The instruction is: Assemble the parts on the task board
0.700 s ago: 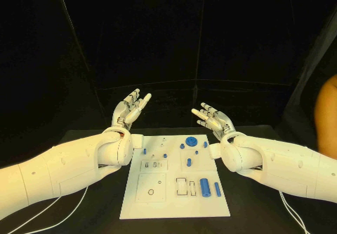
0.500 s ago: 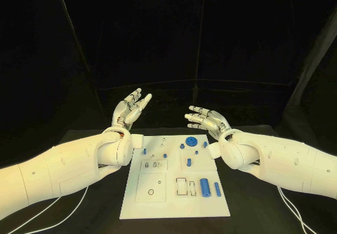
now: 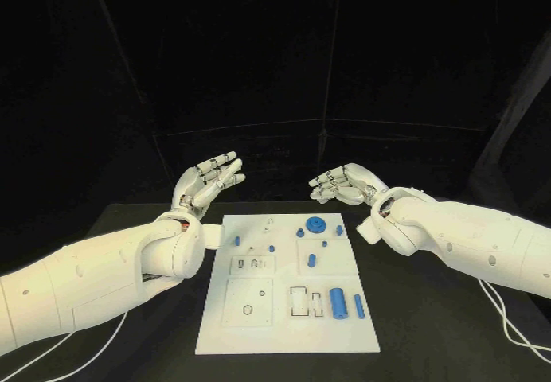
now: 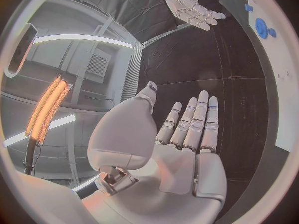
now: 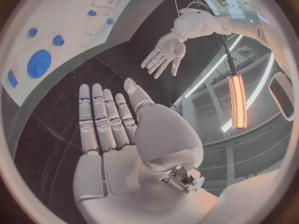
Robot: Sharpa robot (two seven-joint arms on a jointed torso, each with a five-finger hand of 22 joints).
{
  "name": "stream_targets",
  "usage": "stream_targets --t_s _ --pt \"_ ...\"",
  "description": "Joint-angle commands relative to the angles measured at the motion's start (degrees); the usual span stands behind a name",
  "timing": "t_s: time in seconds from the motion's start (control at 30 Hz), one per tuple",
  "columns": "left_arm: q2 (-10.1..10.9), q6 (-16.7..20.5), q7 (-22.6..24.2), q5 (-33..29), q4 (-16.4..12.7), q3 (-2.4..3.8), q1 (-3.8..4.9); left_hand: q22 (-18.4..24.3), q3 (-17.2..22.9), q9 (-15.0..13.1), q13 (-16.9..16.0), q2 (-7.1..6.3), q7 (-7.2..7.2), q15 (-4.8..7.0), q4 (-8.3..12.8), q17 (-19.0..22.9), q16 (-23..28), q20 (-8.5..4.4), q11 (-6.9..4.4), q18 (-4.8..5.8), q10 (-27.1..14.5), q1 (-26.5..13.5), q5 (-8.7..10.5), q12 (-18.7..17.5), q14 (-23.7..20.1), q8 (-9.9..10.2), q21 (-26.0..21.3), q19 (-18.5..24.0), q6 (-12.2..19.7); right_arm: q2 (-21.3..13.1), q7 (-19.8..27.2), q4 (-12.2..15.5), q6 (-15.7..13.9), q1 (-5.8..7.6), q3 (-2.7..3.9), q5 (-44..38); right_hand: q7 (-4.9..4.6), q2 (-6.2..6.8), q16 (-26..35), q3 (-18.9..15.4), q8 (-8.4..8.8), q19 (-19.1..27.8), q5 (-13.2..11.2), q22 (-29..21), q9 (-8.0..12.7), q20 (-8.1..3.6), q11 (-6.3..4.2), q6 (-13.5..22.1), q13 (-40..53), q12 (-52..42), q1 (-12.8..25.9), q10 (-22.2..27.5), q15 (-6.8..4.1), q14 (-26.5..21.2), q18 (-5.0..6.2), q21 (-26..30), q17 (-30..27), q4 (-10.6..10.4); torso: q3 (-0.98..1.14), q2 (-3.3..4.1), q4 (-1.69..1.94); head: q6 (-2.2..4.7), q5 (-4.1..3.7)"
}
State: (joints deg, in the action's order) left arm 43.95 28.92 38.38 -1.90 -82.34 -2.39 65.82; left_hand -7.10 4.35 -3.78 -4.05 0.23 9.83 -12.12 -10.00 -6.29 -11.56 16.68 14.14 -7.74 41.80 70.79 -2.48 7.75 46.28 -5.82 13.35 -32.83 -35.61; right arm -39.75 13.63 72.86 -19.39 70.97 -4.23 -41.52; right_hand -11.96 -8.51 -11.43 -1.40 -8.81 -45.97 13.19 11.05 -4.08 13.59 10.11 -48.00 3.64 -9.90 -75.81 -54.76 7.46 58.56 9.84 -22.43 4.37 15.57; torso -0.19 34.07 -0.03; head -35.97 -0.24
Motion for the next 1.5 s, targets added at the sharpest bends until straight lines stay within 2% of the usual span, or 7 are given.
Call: stream_targets --t_s 0.03,0.23,0.4,0.6,1.13,1.33,1.5 --pt "1.20 -3.80 0.49 3.50 -1.37 0.11 0.18 -0.33 -0.12 -0.42 -0.08 0.27 6.38 0.86 0.79 -0.13 -0.92 -0.06 -0.59 -1.65 3.79 0.64 -0.27 1.34 2.74 -1.28 1.25 -3.07 -5.53 0.13 -5.53 -0.28 1.29 1.24 0.12 -17.51 0.27 1.56 -1.52 1.55 0.42 -5.21 -0.43 3.85 0.26 -2.95 -2.12 -7.05 -0.06 1.88 -2.75 -8.55 -3.22 11.56 0.63 -7.65 1.33 1.07 -0.04 1.79 0.41 0.25 -0.16" --pt "2.86 -6.09 -0.57 6.65 -3.94 0.11 0.17 -0.59 -0.53 -0.74 -0.13 0.93 5.24 2.54 2.02 -0.42 -2.46 -0.46 -2.12 -2.90 9.46 1.22 -0.32 3.23 8.35 -3.00 3.01 -8.03 -13.03 0.64 -9.35 -0.56 2.67 2.53 0.15 -28.75 1.59 2.87 -5.05 2.40 1.59 -7.87 -0.07 9.52 0.32 -5.73 -3.76 -9.77 -0.04 3.73 -2.38 -12.68 -5.70 19.61 0.41 -17.12 4.75 0.98 -0.37 3.49 0.90 0.79 -0.59" --pt "3.88 -6.34 -1.86 8.09 -6.22 0.11 0.16 -0.38 -0.99 -0.47 -0.02 1.28 4.40 3.43 2.71 -0.72 -2.47 -1.16 -3.03 -2.93 12.48 1.30 -0.31 3.56 11.29 -3.11 3.45 -10.49 -15.31 1.21 -12.36 -0.35 4.40 3.07 0.19 -38.19 1.92 3.48 -8.39 2.96 2.71 -8.75 0.04 12.61 0.32 -6.62 -4.47 -10.51 0.08 4.95 -1.56 -14.16 -6.71 24.17 0.63 -22.24 7.91 0.88 -0.53 4.69 1.25 1.20 -1.04" --pt "5.07 -5.92 -3.11 8.56 -8.78 0.11 0.14 -0.10 -1.28 -0.25 0.09 1.46 4.11 3.75 3.08 -0.83 -2.09 -1.51 -3.34 -2.92 13.69 1.21 -0.32 3.31 12.46 -2.86 3.41 -11.53 -16.21 2.28 -15.28 -0.53 6.72 3.27 0.22 -47.14 2.43 4.19 -13.48 3.59 4.09 -10.15 -0.21 15.46 0.33 -7.30 -4.81 -10.63 0.11 6.20 -0.24 -13.77 -7.35 27.70 0.66 -27.12 12.39 0.83 -0.44 5.96 1.70 1.62 -1.55" --pt "5.91 -6.30 -3.67 8.20 -10.59 0.11 0.14 0.08 -1.61 -0.12 0.20 1.52 4.16 3.75 2.98 -0.79 -1.65 -1.57 -3.30 -2.88 13.79 0.72 -0.32 2.93 12.59 -2.57 3.30 -11.89 -16.33 5.14 -17.05 -2.00 11.69 3.32 0.24 -52.41 2.28 5.12 -26.54 5.97 5.07 -12.03 -0.37 24.48 0.32 -7.13 -4.53 -10.15 0.23 6.17 0.95 -12.03 -7.15 26.19 -0.13 -36.70 22.40 0.81 -0.42 7.51 2.08 2.13 -1.61" --pt "6.16 -6.44 -3.80 8.18 -10.79 0.11 0.15 0.18 -1.78 -0.08 0.23 1.51 4.22 3.73 2.94 -0.77 -1.45 -1.58 -3.26 -2.87 13.79 0.53 -0.32 2.75 12.62 -2.43 3.22 -12.00 -16.36 5.82 -17.34 -2.60 13.21 3.32 0.23 -52.67 2.19 5.57 -41.68 7.25 5.02 -17.78 -0.47 35.99 0.30 -6.87 -4.39 -9.64 0.29 6.06 1.43 -11.25 -6.89 27.09 -1.86 -44.91 37.56 0.73 -0.45 7.93 2.34 2.12 -1.84" --pt "6.46 -6.49 -3.87 7.94 -10.84 0.12 0.15 0.19 -1.80 -0.07 0.24 1.52 4.23 3.72 2.94 -0.76 -1.41 -1.58 -3.25 -2.87 13.78 0.50 -0.32 2.72 12.62 -2.40 3.21 -12.01 -16.36 6.13 -17.43 -2.98 13.88 3.31 0.23 -52.72 2.12 5.57 -46.85 8.18 5.03 -19.70 -0.45 40.22 0.30 -6.73 -4.36 -9.52 0.31 6.03 1.58 -11.34 -6.82 26.90 -2.50 -47.88 42.46 0.73 -0.44 8.03 2.27 1.97 -1.80"
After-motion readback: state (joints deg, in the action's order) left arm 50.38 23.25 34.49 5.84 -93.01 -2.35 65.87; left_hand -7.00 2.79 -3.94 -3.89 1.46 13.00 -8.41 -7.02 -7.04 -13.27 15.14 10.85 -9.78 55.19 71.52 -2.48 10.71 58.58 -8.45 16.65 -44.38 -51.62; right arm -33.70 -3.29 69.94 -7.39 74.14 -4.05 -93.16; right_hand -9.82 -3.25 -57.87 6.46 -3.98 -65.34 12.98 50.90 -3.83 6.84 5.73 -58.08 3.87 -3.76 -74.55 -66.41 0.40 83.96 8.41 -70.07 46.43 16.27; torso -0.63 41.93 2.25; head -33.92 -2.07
